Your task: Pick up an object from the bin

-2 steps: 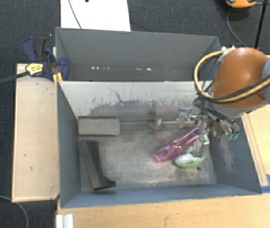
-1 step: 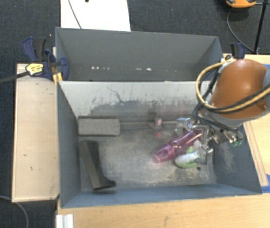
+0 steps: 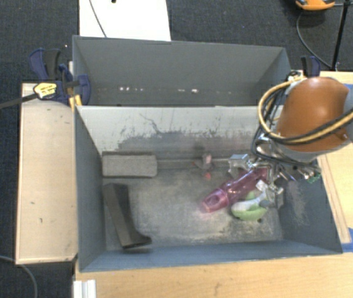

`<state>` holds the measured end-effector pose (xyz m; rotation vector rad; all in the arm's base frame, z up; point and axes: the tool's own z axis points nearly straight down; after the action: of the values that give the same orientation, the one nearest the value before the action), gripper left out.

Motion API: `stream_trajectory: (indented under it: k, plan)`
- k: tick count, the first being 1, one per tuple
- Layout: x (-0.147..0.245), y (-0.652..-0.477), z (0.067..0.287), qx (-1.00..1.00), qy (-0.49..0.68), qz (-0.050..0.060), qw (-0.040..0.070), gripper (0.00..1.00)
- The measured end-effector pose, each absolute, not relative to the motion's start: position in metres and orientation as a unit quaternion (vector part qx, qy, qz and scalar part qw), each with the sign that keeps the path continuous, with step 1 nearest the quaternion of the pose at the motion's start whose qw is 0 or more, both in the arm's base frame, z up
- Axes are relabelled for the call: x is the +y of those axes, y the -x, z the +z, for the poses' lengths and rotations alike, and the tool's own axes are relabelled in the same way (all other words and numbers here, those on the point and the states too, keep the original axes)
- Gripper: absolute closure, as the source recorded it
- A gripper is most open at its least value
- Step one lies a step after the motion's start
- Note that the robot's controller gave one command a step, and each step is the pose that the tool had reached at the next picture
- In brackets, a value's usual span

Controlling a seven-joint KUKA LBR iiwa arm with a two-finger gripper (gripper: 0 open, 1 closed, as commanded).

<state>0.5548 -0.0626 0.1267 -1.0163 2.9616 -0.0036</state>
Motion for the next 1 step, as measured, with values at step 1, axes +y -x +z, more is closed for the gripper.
stream_trajectory:
  k: [1]
  plan:
    - [-0.062, -0.5856, 0.0752, 0.917, 0.398, -0.003, 0.007, 0.0]
